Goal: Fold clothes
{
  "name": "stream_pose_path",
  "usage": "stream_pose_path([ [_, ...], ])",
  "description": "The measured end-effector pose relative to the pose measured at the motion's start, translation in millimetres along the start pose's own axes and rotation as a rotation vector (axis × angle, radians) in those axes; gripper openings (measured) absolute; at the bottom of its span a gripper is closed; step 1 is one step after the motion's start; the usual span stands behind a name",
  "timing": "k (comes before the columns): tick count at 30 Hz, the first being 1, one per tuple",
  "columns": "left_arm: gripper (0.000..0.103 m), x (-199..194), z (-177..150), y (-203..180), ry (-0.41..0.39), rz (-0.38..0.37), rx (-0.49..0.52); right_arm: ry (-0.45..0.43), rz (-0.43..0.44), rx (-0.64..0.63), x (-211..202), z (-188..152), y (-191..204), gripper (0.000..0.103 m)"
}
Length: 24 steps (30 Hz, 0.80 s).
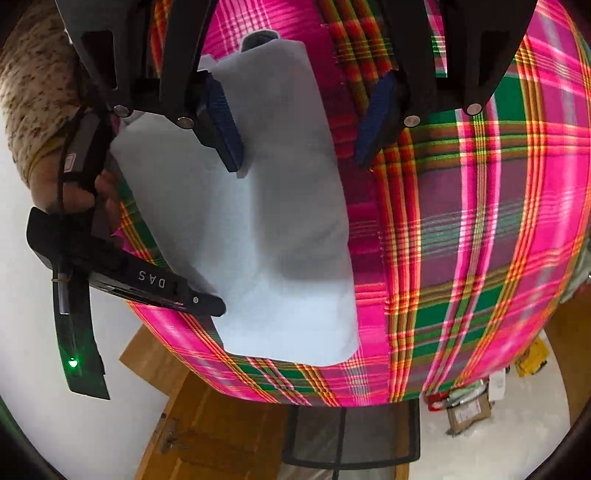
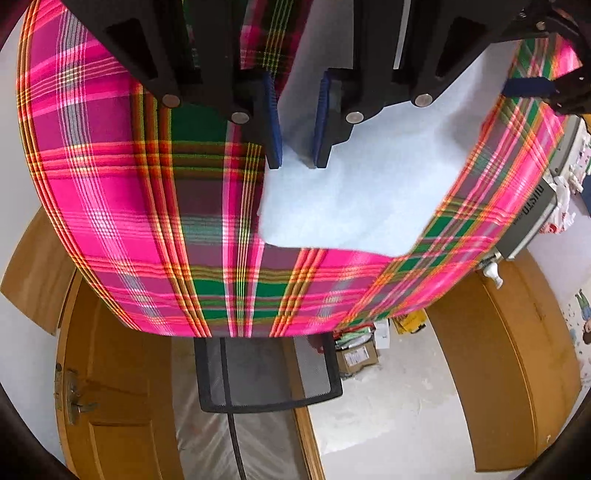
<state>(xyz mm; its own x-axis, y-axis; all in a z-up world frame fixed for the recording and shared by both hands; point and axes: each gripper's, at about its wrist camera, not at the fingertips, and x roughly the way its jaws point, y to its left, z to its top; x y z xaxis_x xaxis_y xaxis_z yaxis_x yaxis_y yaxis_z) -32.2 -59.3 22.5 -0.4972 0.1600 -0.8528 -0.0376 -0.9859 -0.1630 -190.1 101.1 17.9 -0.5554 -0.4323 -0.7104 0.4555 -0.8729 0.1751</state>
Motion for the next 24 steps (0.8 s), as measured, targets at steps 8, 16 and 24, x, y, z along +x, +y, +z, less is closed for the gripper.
stream_pose_path([
  [8,0.069,10.7,-14.4,-15.9,-0.023,0.064,0.016,0.012,-0.028,-0.014,-5.9,0.4,2.4,0.019],
  [16,0.07,12.2,-18.9,-21.0,-0.043,0.094,0.02,-0.06,0.048,-0.099,-70.4,-35.3,24.3,0.019],
  [24,0.073,11.2,-24.2,-25.3,-0.059,0.13,0.037,0.012,0.021,-0.163,-69.2,-81.4,38.2,0.019],
])
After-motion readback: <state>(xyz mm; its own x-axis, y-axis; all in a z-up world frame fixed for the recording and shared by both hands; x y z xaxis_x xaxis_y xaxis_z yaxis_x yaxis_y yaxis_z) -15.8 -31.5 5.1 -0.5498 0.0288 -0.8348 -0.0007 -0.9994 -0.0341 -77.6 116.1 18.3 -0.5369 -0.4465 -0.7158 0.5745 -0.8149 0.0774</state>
